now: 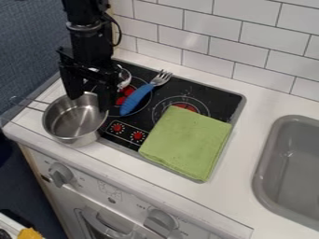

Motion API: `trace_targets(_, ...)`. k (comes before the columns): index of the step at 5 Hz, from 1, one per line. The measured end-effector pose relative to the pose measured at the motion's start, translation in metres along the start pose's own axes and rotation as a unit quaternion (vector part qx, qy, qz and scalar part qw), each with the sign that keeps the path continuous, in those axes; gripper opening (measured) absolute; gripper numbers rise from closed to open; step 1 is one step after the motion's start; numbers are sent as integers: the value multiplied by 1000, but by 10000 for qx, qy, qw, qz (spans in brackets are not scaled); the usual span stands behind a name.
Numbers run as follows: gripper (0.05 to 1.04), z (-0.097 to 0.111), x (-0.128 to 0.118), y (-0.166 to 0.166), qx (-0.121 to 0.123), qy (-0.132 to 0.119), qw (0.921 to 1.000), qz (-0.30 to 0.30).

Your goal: Move the silver pot to the top right

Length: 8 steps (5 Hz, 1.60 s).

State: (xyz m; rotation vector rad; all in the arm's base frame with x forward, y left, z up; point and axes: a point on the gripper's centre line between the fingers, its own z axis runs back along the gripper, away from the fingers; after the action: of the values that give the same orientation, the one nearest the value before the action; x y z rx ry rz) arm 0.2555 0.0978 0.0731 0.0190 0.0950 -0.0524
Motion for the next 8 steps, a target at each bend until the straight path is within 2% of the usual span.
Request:
trace_targets(1, 1001, -7, -1, -3, -92, 96, 9999, -29)
trace_targets(2, 1001, -16, -7, 2, -317, -27, 9995, 36)
trace_targets(3, 1001, -35, -14, 1, -333, -244, 9991, -9)
trace_targets(4, 1001, -52, -11, 6, -2, -651, 9979, 12)
trace_targets(5, 948, -68, 0, 5, 21, -666, 9978, -4)
trace_targets(7, 442, -69, 2, -4, 249, -550, 9980, -210)
trace_targets(8, 224, -69, -5, -8, 259, -572, 9977, -242)
